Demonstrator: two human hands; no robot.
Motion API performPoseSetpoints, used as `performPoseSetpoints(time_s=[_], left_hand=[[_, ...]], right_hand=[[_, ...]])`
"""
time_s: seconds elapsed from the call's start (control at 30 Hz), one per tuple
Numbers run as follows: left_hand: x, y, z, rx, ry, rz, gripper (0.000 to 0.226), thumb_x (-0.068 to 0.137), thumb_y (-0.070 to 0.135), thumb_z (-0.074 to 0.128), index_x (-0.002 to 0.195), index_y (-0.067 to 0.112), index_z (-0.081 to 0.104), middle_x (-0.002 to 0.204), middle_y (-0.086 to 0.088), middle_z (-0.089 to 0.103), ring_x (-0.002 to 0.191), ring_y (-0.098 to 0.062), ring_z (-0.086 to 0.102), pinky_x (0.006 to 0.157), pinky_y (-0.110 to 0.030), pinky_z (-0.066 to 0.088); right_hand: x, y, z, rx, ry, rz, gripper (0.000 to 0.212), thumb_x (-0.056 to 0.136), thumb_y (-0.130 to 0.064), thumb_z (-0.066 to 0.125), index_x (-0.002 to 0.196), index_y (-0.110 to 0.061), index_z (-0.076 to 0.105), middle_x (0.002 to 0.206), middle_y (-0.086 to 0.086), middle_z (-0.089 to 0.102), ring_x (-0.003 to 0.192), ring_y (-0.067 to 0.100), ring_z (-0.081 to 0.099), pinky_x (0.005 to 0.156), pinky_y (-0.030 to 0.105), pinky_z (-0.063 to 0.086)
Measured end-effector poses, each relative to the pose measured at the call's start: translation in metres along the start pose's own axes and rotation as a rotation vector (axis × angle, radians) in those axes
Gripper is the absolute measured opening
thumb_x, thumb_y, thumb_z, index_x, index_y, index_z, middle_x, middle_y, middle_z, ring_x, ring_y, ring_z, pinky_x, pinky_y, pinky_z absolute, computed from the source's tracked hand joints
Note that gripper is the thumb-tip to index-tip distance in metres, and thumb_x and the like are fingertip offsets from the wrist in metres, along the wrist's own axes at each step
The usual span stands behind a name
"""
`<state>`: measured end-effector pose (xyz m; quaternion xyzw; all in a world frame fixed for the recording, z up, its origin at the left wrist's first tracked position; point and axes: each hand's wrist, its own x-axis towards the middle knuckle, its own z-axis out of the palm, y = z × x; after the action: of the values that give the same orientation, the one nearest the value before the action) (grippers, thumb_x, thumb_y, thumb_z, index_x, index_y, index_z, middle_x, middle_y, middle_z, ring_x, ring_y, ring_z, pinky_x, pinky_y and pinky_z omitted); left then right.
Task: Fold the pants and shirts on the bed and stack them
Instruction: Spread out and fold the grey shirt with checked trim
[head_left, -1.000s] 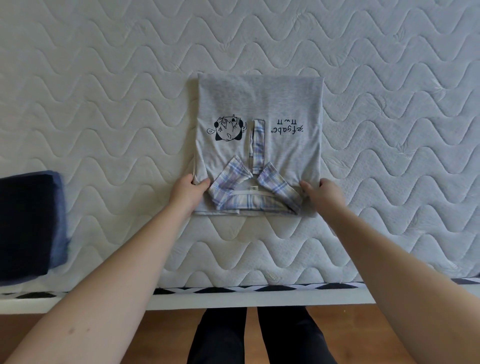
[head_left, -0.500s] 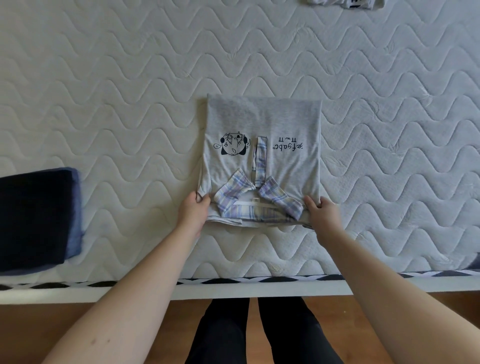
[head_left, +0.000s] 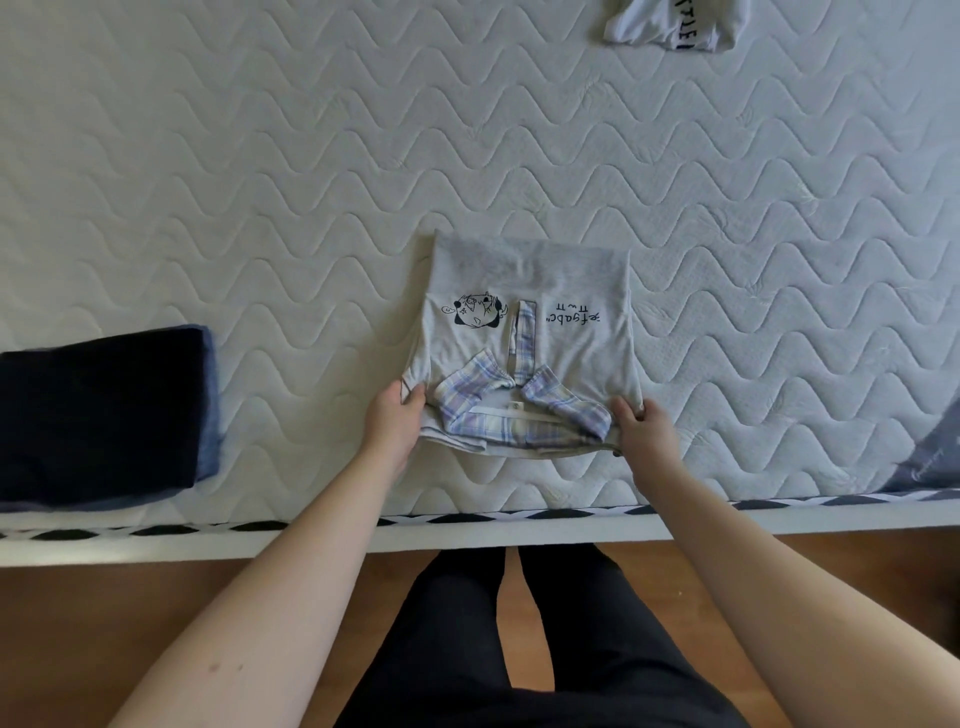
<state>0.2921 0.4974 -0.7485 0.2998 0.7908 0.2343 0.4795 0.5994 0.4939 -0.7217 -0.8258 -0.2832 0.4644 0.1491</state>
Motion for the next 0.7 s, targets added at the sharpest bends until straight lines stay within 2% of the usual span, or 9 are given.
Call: performPoseSetpoints(time_s=[0.1, 0.23, 0.33, 0.47, 0.57, 0.7], left_hand=[[-0.013, 0.013, -0.011, -0.018, 0.002, 0.024, 0.015, 0.096, 0.024, 0.055, 0.092, 0.015, 0.066, 0.090, -0.002, 0.071, 0.085, -0.019, 0.064, 0.076, -0.033, 0.050], [-0.029, 0.040, -0.030, -0.114, 0.007, 0.048, 0.016, 0.094, 0.022, 0.058, 0.082, 0.026, 0.068, 0.083, 0.014, 0.071, 0.076, -0.005, 0.063, 0.064, -0.018, 0.048], [-0.042, 0.062, -0.049, -0.136, 0.001, 0.073, 0.015, 0.093, 0.022, 0.058, 0.085, 0.028, 0.070, 0.086, 0.015, 0.072, 0.079, -0.005, 0.065, 0.067, -0.019, 0.049], [-0.060, 0.088, -0.074, -0.124, -0.021, 0.110, 0.015, 0.094, 0.021, 0.057, 0.087, 0.026, 0.070, 0.090, 0.009, 0.072, 0.085, -0.013, 0.065, 0.078, -0.030, 0.049], [-0.071, 0.104, -0.092, -0.120, 0.007, 0.141, 0.017, 0.092, 0.021, 0.059, 0.080, 0.017, 0.069, 0.080, 0.001, 0.070, 0.075, -0.017, 0.059, 0.070, -0.031, 0.045], [-0.087, 0.115, -0.114, -0.106, 0.014, 0.177, 0.022, 0.091, 0.024, 0.061, 0.082, 0.005, 0.067, 0.076, -0.004, 0.066, 0.071, -0.018, 0.055, 0.066, -0.033, 0.042]], right_hand=[[-0.014, -0.011, -0.010, 0.060, 0.011, -0.022, 0.024, 0.097, -0.035, 0.056, 0.084, -0.015, 0.056, 0.077, 0.006, 0.059, 0.066, 0.022, 0.058, 0.051, 0.031, 0.049], [-0.032, -0.033, -0.025, 0.128, 0.027, -0.054, 0.022, 0.097, -0.033, 0.058, 0.085, -0.014, 0.057, 0.075, 0.005, 0.059, 0.062, 0.019, 0.056, 0.045, 0.024, 0.045], [-0.049, -0.053, -0.037, 0.164, 0.056, -0.101, 0.025, 0.096, -0.028, 0.060, 0.077, -0.015, 0.052, 0.070, 0.004, 0.054, 0.058, 0.017, 0.049, 0.037, 0.015, 0.038], [-0.076, -0.076, -0.051, 0.136, 0.064, -0.127, 0.025, 0.096, -0.032, 0.060, 0.085, -0.011, 0.053, 0.077, 0.005, 0.057, 0.068, 0.021, 0.053, 0.048, 0.026, 0.040], [-0.097, -0.094, -0.062, 0.176, 0.069, -0.178, 0.030, 0.095, -0.033, 0.060, 0.091, -0.004, 0.058, 0.081, 0.013, 0.062, 0.072, 0.025, 0.056, 0.059, 0.032, 0.045], [-0.126, -0.110, -0.073, 0.176, 0.091, -0.247, 0.026, 0.095, -0.033, 0.060, 0.085, -0.009, 0.060, 0.081, 0.016, 0.064, 0.074, 0.027, 0.057, 0.068, 0.043, 0.051]])
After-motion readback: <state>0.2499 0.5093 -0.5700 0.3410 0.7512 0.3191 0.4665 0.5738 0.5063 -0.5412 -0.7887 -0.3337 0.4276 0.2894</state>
